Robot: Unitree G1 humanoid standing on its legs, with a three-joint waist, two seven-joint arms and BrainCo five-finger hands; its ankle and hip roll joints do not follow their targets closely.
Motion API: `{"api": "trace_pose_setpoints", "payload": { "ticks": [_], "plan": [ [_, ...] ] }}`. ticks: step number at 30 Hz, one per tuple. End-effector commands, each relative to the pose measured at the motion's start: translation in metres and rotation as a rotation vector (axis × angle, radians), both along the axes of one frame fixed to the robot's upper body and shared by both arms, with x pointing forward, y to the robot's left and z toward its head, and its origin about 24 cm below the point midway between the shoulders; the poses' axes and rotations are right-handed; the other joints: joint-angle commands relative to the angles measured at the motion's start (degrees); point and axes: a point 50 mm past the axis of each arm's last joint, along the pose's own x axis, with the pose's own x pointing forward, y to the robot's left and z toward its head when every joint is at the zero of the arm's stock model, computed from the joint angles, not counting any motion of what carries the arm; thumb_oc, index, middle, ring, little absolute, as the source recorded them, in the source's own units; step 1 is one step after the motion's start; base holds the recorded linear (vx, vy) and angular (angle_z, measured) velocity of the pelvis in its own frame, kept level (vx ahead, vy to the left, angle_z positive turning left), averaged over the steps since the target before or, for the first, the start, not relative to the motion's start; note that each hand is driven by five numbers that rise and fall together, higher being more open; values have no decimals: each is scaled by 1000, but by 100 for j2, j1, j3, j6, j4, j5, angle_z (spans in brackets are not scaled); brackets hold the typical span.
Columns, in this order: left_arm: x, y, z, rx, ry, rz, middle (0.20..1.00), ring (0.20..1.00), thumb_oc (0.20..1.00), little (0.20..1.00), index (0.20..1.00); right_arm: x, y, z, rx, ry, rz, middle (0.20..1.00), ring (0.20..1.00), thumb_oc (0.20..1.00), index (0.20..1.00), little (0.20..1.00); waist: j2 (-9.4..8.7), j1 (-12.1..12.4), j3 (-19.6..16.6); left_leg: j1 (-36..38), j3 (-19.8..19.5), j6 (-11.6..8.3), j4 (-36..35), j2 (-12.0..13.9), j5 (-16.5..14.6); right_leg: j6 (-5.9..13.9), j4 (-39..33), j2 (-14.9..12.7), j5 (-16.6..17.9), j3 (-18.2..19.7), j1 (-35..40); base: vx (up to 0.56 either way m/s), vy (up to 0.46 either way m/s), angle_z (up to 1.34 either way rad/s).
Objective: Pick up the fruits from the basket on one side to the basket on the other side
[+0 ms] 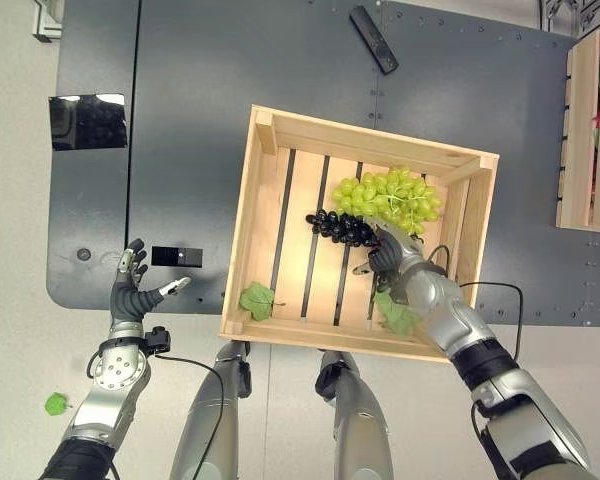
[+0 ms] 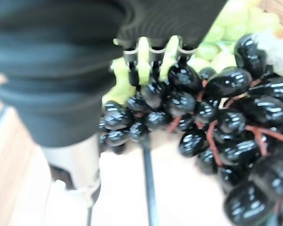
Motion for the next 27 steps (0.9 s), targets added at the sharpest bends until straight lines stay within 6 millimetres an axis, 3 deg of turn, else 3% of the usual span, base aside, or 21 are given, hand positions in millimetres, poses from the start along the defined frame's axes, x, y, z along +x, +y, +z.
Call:
{"api": "trace_pose_setpoints", "payload": {
  "ticks": [1,4,27],
  "plan": [
    [-5,-3,18,-16,-97,-20,1000,1000,1000,1000,1000,10,10,20,-20,-74,0,1000,1000,1000,1000,1000,239,184,-107,12,-181,-212,-288,80,168,1135,750,-730,-145,59,-112,0,0,0],
    [-6,-4,18,-18,-95,-21,1000,1000,1000,1000,1000,13,14,34,-21,-118,2,1000,1000,1000,1000,1000,256,182,-107,-167,-195,-206,-217,79,158,1132,800,-737,-147,63,-278,0,0,0],
    [-9,-4,31,-14,-159,-7,1000,1000,1000,1000,1000,19,15,83,-34,-262,-14,1000,1000,1000,1000,1000,353,65,-107,-1703,-221,-57,933,22,-250,1073,1247,-905,-124,388,-1515,-6,11,-1]
  ]
}}
